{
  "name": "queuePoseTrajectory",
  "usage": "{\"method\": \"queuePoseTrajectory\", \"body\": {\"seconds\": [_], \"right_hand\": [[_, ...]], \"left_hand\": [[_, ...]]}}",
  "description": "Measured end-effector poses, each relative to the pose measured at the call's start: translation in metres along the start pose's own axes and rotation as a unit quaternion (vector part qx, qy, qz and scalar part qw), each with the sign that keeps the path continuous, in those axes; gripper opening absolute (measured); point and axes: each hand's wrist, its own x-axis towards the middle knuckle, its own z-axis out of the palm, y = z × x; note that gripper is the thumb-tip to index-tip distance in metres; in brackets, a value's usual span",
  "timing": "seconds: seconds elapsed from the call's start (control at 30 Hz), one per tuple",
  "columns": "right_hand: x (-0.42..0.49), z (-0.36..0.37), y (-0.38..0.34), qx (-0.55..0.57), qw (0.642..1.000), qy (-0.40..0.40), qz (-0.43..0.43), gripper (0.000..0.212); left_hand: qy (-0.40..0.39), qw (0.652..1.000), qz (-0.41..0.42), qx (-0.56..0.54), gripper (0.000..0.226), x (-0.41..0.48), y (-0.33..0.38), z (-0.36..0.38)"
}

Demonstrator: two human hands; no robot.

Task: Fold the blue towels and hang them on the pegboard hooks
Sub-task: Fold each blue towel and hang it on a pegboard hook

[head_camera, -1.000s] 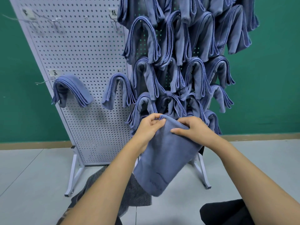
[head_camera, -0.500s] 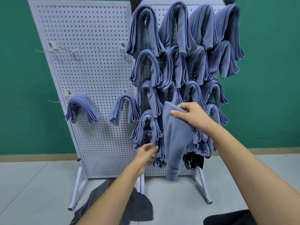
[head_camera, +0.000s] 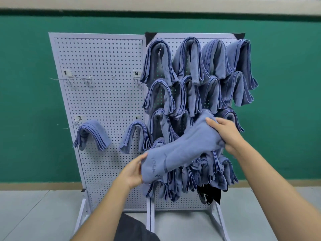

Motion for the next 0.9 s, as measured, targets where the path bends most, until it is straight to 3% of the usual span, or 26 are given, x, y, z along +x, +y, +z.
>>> {"method": "queuePoseTrajectory", "body": {"seconds": [0.13,0.3,0.47,0.7,0.9], "right_hand": [[-0.002,0.0,0.029,0.024,0.987,-0.058,0.146,0.015],[0.003,0.024,0.043,0.054,0.958,-0.147,0.24,0.02],[0.005,0.051,0.046,0.075,0.947,-0.187,0.25,0.022],[-0.003,0.074,0.051,0.033,0.925,-0.23,0.301,0.02],[-0.001,0.085,0.06,0.08,0.926,-0.234,0.285,0.015]], "left_hand": [[0.029,0.999,0.007,0.046,0.026,-0.013,0.039,-0.028],[0.06,0.992,0.008,0.108,0.018,-0.035,0.074,-0.051],[0.079,0.987,0.034,0.135,0.031,-0.051,0.1,-0.082],[0.104,0.98,0.081,0.148,0.019,-0.065,0.106,-0.108],[0.121,0.976,0.076,0.163,0.022,-0.072,0.105,-0.121]]}}
